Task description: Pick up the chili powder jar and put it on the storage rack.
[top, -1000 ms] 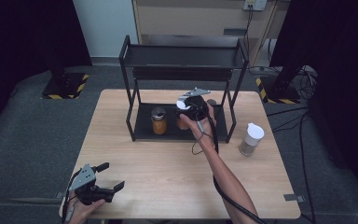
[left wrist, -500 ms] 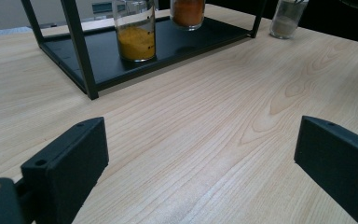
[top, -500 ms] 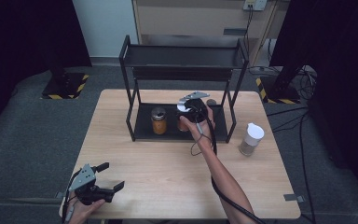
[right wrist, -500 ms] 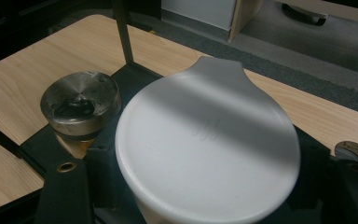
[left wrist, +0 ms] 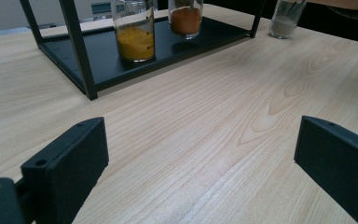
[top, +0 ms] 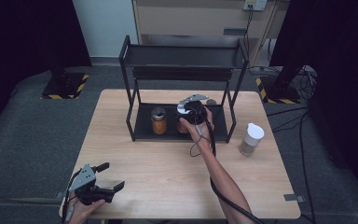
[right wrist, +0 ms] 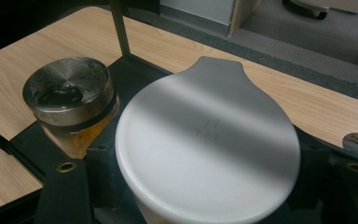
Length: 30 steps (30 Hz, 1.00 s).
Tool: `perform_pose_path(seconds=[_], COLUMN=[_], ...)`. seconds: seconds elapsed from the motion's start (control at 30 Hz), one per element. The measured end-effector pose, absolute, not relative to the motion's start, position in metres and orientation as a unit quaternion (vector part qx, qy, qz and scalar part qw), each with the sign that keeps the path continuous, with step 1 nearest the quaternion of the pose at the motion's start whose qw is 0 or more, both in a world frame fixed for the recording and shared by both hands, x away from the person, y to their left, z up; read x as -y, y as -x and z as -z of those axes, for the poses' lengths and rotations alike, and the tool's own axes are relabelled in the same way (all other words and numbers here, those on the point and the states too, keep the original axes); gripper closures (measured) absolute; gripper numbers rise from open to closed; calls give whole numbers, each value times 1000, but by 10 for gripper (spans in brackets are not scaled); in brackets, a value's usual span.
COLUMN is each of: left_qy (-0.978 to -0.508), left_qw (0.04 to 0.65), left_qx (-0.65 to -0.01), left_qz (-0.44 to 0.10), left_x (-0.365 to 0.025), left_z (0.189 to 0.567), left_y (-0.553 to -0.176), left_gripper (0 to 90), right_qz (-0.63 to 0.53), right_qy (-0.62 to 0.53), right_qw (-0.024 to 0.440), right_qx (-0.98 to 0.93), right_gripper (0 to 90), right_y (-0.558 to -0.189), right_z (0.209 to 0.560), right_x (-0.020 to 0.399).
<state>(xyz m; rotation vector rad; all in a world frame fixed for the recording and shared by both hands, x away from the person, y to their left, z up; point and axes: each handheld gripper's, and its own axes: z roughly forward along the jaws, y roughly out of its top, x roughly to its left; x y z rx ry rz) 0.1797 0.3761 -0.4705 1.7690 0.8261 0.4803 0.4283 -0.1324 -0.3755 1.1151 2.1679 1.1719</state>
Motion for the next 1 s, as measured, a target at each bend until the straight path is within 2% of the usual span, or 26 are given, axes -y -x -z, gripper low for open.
perform_pose_path(seconds=[0.87,1.0], left_qy=[-744,-744], left_qw=[536,536], left_qx=[-345,-345], left_qz=[-201,-201], left_x=[-376,-376], left_z=[470,470], left_y=[-180,-180], left_gripper=[19,19], right_qz=[-426,-427], right_qy=[-404,-402], right_qw=[218,225], right_qx=[-780,-778], right_gripper=[303,262], right_y=[-424,-422], right_z=[388,389], right_x=[128,128])
